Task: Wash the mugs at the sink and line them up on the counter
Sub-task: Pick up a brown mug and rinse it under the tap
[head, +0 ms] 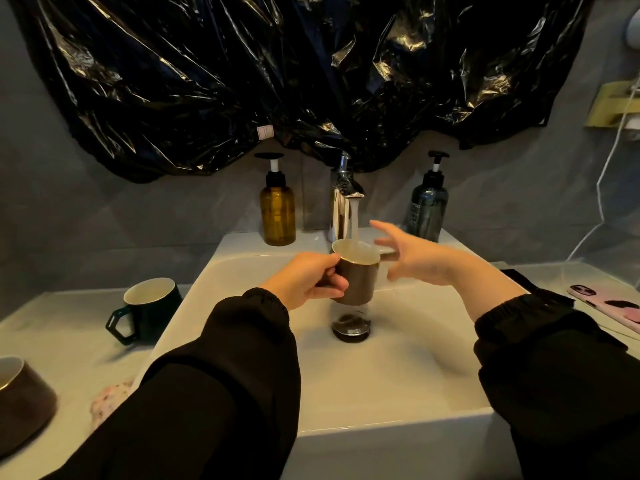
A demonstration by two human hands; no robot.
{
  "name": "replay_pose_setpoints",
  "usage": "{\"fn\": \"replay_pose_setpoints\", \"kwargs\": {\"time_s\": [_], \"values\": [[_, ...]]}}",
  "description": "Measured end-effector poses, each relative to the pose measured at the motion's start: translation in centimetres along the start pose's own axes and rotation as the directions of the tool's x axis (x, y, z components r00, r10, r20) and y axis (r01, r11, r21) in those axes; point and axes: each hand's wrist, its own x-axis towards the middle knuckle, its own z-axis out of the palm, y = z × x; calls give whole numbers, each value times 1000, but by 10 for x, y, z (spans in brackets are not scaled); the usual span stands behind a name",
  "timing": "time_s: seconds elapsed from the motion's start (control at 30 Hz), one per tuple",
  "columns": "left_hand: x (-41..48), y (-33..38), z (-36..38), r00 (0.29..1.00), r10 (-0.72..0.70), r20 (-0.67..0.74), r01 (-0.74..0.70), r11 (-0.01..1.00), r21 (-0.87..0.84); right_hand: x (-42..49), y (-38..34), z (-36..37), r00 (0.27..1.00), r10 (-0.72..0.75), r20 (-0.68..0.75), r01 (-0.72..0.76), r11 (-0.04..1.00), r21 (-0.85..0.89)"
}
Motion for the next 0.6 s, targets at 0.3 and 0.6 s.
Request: {"fn": "replay_pose_setpoints", "kwargs": {"time_s": [0.3, 0.6], "values": [[-11, -11, 2, 881, 470, 49, -322, 522, 790, 19, -62, 10, 758, -460, -463, 325, 881, -343], [-21, -17, -20, 719, 628, 297, -348, -44, 937, 52, -98, 22, 811, -502, -302, 293, 794, -532]]}}
